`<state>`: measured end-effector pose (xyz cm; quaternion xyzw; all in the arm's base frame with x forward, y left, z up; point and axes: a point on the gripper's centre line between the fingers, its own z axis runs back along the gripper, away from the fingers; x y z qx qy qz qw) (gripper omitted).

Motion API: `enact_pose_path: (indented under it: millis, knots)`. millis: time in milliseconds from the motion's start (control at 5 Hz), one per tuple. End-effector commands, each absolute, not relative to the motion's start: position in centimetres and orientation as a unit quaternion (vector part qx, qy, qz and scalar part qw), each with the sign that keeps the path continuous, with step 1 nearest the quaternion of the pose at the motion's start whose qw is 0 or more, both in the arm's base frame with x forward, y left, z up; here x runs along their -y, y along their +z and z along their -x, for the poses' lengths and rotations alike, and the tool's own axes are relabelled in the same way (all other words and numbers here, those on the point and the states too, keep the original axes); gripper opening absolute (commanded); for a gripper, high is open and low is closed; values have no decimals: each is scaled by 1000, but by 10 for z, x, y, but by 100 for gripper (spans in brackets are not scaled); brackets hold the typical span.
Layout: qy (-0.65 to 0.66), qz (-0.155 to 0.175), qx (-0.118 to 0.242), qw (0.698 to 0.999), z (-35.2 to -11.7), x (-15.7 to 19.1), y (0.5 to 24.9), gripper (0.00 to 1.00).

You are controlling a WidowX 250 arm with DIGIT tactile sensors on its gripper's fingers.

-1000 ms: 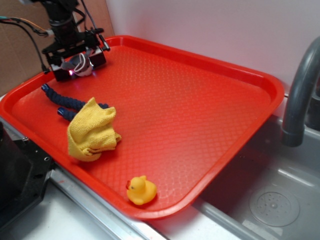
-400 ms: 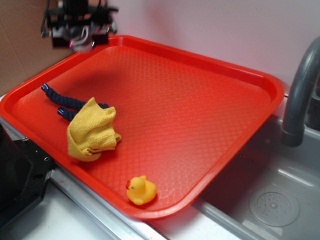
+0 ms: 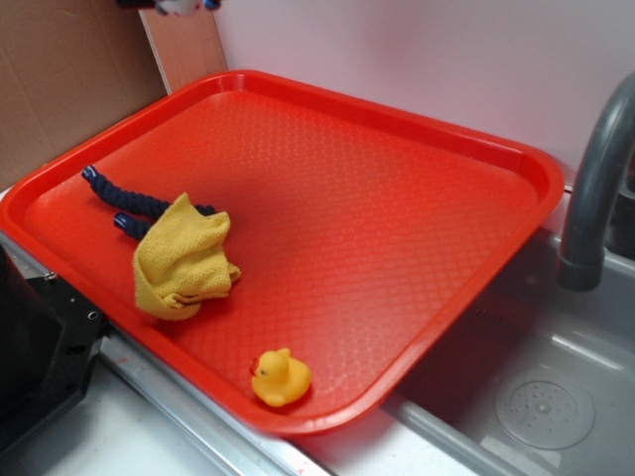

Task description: Grab the gray animal.

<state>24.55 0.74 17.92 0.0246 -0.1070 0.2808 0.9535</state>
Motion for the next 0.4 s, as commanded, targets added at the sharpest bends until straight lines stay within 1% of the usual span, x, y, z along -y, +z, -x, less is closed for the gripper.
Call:
enact_pose_path:
  millis: [0, 200]
  knots:
    - [194, -28, 116, 974, -237, 1, 195, 0]
    - [197, -21, 115, 973, -237, -1, 194, 0]
